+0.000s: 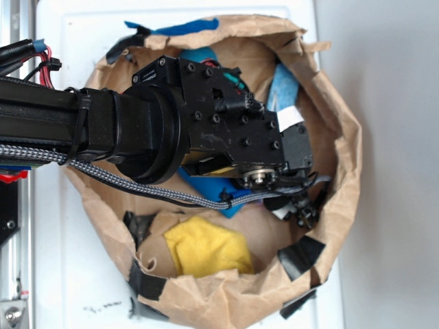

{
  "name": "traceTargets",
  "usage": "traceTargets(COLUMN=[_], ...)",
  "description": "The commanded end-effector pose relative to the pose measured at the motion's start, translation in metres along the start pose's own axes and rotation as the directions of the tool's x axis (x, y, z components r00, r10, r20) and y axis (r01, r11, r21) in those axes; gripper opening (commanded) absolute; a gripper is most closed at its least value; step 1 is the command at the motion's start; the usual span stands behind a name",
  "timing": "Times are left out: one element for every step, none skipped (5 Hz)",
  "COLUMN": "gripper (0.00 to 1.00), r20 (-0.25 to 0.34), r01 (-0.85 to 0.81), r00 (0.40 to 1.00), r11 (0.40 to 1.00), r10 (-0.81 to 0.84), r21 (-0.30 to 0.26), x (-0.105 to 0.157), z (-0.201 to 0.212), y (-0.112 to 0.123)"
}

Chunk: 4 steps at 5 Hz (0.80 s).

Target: Grab the gray animal.

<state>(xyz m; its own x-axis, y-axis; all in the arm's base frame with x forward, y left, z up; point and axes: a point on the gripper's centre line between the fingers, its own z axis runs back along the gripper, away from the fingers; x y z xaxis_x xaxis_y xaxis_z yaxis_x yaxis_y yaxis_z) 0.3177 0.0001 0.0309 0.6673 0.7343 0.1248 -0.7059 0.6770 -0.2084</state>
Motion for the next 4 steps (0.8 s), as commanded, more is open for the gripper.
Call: traceTargets(gripper=[0.00,0.00,0.00,0.00], r20=[-0.034,-0.106,-0.120,-0.172], r01=[-0.020,-0.010,0.046,0.177], r00=[0.999,0.994,0.992,0.969], r11=[0.999,1.000,0.999,0.984], r10=[0.020,0.009,-0.043,-0.179], r21=[-0.025,-0.013,0.017,-0.026], x=[0.009,0.008,0.006,-0.001], z=[0.036,0.066,0.087,0.108], y=[0.002,0.002,0.006,0.012])
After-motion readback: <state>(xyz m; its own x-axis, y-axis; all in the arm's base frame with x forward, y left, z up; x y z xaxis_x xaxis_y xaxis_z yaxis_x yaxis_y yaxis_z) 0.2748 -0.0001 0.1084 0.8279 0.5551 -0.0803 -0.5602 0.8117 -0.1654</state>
